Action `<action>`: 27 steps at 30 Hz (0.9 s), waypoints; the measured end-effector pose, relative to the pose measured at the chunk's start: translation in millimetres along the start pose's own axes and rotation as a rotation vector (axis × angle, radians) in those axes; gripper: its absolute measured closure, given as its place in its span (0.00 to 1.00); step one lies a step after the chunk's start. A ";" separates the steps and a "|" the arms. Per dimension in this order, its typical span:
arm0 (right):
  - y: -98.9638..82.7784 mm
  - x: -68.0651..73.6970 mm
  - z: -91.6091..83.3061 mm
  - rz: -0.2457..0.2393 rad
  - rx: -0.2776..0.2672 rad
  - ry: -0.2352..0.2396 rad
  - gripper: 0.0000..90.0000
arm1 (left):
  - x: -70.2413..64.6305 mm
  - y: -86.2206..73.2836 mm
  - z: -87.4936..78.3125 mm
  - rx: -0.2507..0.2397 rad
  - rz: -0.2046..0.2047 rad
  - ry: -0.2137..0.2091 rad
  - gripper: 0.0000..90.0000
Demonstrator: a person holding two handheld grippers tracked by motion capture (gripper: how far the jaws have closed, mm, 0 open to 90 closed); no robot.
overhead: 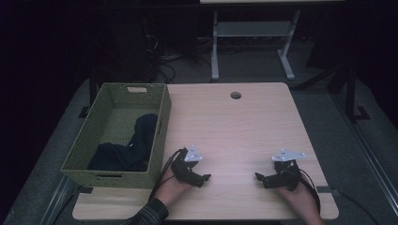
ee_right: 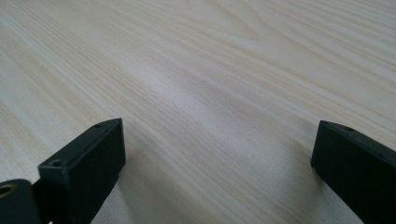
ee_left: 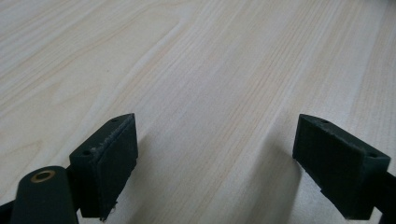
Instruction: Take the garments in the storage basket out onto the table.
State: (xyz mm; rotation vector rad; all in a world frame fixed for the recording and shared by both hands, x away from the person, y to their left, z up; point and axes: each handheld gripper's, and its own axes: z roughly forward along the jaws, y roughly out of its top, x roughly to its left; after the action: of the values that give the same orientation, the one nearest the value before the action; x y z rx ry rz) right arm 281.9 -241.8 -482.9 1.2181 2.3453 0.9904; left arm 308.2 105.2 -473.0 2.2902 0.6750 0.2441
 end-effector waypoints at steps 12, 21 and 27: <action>0.0 0.1 0.1 -0.001 -0.001 0.002 0.03 | 3.5 5.6 -10.1 0.009 -0.030 -0.003 0.16; 0.1 0.2 0.0 -0.001 -0.001 0.002 0.03 | 2.8 8.2 -13.5 0.011 -0.033 -0.007 0.16; 0.1 0.2 0.0 -0.001 0.000 0.003 0.03 | 2.9 10.3 -14.4 0.022 -0.027 -0.007 0.16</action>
State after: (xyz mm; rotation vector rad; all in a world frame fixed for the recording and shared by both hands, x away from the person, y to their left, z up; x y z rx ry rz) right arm 281.8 -241.6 -482.8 1.2163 2.3476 0.9926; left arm 309.6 109.1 -455.5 2.2998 0.7074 0.2166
